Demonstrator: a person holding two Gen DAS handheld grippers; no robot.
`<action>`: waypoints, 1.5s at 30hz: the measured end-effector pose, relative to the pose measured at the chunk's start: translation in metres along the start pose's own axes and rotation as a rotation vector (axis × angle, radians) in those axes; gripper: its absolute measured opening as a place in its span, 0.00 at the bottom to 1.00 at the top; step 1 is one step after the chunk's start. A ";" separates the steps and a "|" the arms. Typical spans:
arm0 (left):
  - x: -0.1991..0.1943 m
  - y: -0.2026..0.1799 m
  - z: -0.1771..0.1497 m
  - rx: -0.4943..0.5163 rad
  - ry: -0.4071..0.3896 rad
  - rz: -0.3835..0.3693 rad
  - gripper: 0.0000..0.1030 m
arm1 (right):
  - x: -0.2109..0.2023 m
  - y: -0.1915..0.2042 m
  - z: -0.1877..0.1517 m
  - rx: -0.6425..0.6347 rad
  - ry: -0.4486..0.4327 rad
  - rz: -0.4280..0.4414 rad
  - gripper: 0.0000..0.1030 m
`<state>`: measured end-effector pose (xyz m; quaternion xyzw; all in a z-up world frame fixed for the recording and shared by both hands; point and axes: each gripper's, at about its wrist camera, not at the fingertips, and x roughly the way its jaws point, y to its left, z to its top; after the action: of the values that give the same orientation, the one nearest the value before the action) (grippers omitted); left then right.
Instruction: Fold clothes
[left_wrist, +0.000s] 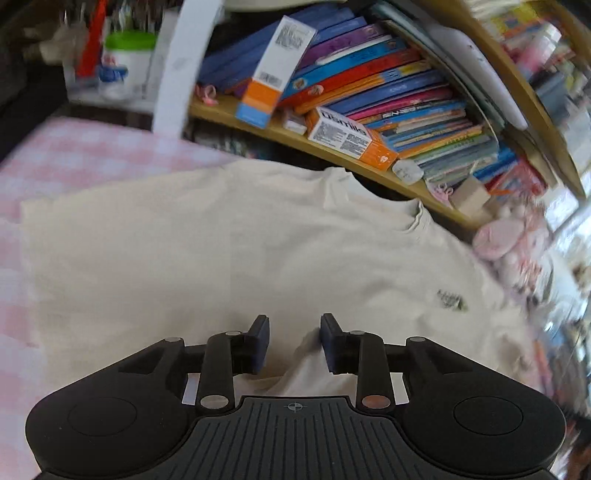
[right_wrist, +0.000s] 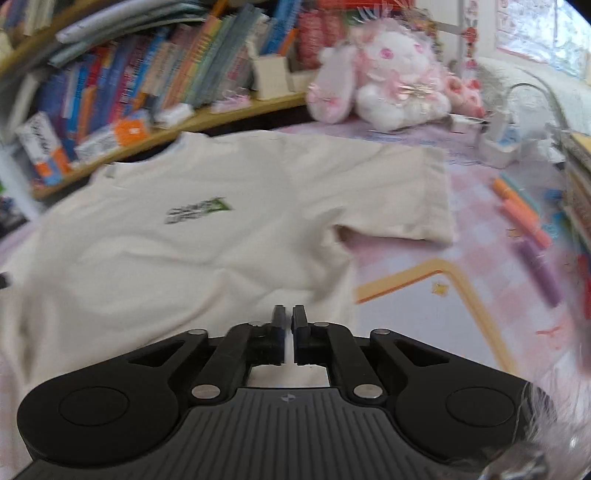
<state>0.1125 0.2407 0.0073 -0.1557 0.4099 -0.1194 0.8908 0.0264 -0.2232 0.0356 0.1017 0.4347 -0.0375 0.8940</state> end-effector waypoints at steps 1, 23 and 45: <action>-0.013 0.000 -0.008 0.060 -0.019 -0.001 0.40 | -0.007 -0.006 -0.001 0.013 0.000 0.027 0.14; -0.053 0.005 -0.080 0.154 -0.027 0.062 0.01 | -0.020 0.020 -0.090 0.097 0.228 0.324 0.04; -0.157 -0.014 -0.178 -0.269 0.031 0.034 0.40 | -0.082 -0.086 -0.062 0.005 0.167 0.319 0.06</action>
<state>-0.1250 0.2492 0.0113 -0.2647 0.4383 -0.0504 0.8575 -0.0854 -0.2956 0.0505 0.1742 0.4855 0.1124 0.8493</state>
